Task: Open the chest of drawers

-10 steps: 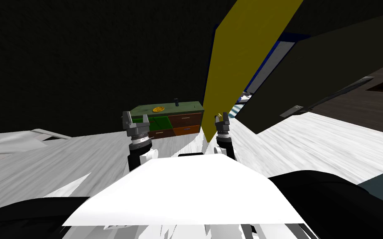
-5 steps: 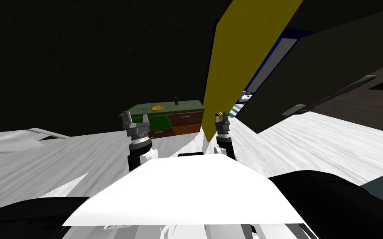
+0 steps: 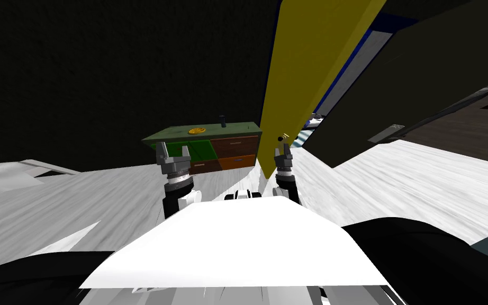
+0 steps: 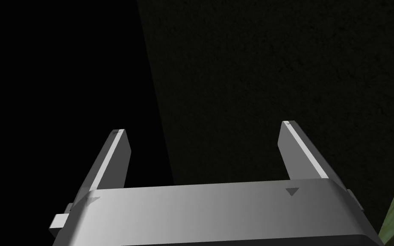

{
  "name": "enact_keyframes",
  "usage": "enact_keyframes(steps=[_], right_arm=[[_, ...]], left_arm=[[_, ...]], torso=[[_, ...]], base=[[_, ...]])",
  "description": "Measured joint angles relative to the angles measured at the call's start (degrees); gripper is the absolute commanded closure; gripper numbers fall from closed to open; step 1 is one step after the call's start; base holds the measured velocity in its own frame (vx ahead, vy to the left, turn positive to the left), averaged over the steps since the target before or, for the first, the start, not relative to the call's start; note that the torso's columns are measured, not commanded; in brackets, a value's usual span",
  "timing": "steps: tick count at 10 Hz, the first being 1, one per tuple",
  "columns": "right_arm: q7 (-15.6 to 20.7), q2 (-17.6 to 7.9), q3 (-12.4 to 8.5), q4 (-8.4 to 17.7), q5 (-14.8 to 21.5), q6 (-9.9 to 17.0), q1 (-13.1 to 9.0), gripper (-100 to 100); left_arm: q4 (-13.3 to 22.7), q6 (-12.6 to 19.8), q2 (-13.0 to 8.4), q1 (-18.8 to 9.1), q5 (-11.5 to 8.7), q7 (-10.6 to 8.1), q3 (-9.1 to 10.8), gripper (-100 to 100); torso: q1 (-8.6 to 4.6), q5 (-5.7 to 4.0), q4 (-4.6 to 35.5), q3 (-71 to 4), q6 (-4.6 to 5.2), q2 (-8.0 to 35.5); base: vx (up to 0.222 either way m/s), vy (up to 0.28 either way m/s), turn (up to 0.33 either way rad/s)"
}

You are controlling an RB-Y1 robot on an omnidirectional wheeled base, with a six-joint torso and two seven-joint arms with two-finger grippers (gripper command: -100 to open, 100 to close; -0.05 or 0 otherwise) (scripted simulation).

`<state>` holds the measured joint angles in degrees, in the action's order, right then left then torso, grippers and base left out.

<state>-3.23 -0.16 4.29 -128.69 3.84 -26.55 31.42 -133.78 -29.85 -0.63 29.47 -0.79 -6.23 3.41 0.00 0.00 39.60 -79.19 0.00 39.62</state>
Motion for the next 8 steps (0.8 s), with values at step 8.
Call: enact_keyframes(steps=[8], right_arm=[[0.0,0.0,0.0,0.0,0.0,0.0,0.0,0]], left_arm=[[9.0,-0.8,-7.1,-2.0,0.4,0.86,-0.2,-100]], torso=[[-0.06,-0.02,2.7,-5.4,0.0,2.7]], base=[[0.089,-0.026,-0.011]])
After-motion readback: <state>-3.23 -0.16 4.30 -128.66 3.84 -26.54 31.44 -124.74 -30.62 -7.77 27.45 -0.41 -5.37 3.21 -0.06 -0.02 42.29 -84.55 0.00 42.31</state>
